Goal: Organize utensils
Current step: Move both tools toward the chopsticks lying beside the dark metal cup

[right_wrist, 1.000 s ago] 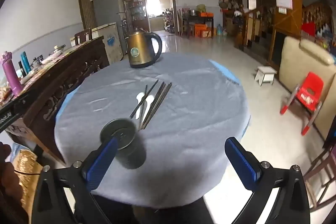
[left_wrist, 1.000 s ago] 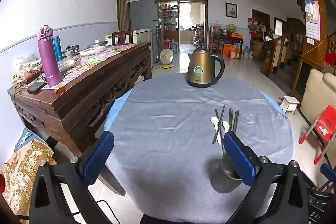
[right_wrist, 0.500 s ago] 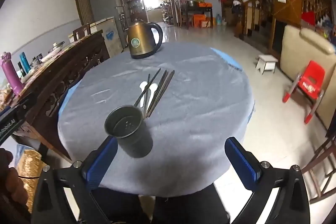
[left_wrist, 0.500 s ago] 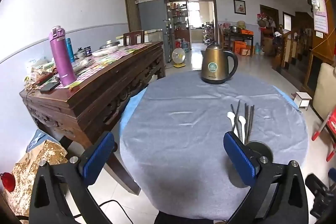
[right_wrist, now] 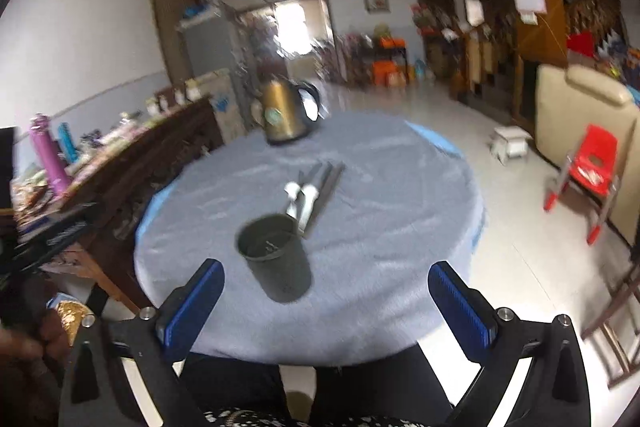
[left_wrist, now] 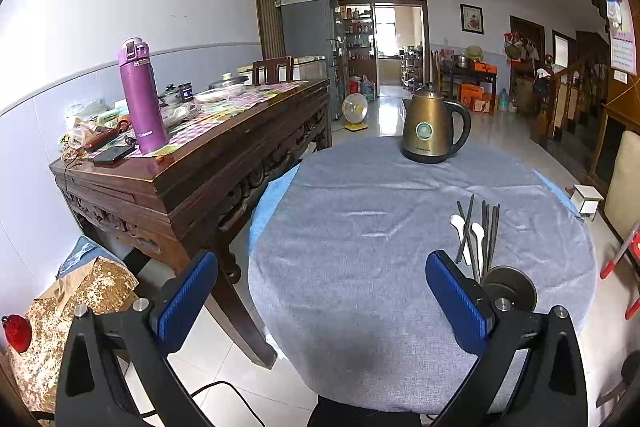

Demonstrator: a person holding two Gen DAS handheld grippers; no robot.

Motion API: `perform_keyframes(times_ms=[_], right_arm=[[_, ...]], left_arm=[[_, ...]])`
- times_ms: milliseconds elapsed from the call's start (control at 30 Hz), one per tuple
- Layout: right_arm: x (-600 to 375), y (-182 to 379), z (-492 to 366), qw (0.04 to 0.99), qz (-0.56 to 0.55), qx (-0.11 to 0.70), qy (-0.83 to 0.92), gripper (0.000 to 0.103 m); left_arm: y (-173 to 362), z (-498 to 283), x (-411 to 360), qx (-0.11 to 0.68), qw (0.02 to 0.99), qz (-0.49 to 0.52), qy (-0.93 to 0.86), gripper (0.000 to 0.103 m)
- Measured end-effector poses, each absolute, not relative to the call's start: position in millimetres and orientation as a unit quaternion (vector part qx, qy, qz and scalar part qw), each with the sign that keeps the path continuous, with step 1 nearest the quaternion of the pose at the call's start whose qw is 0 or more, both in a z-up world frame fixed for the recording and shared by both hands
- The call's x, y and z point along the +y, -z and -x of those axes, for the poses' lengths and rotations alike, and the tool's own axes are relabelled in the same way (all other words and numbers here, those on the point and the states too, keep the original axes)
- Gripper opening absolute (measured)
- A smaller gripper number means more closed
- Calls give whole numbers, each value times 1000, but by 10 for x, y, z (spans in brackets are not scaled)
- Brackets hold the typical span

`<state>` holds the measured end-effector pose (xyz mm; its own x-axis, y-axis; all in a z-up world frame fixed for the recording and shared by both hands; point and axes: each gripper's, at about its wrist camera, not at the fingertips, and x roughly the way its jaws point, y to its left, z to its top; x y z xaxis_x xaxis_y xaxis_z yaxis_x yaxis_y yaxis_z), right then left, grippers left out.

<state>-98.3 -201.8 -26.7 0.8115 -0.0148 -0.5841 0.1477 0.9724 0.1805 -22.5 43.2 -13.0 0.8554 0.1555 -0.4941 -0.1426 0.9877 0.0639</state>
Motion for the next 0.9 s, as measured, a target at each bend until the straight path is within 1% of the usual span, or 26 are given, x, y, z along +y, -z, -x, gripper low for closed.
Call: perform_keyframes(times_ms=[67,133,200,367,467,600,667,800,900], right_arm=[[-2053,284,953,941,-130,311,11,103],[-2145,381,913,928,-180,324,-29,103],[-2165,448,867,921,-193,338,-33,103],[-1959,377,782,934,-109,340,8,103],[-1987,343,773,938,-82,335,45,103],[-2130,339,662,932,-76,343,91,103],[-2197,381,560,921,-72,365,112,103],[-2275,450,456,912,-72,386,114,103],[-2299,491,401,908,-83,401,85,103]], left_arm=[[116,234,457,253,964,-10,-77,103],[119,267,428,248,965,-10,-80,103],[116,263,437,247,966,-11,-82,103],[141,267,409,248,965,-12,-82,103],[160,266,360,249,965,-18,-76,103],[168,270,310,250,965,-24,-71,103],[180,267,286,251,965,-25,-70,103],[210,243,237,254,964,-35,-71,103],[227,233,207,258,963,-41,-68,103]])
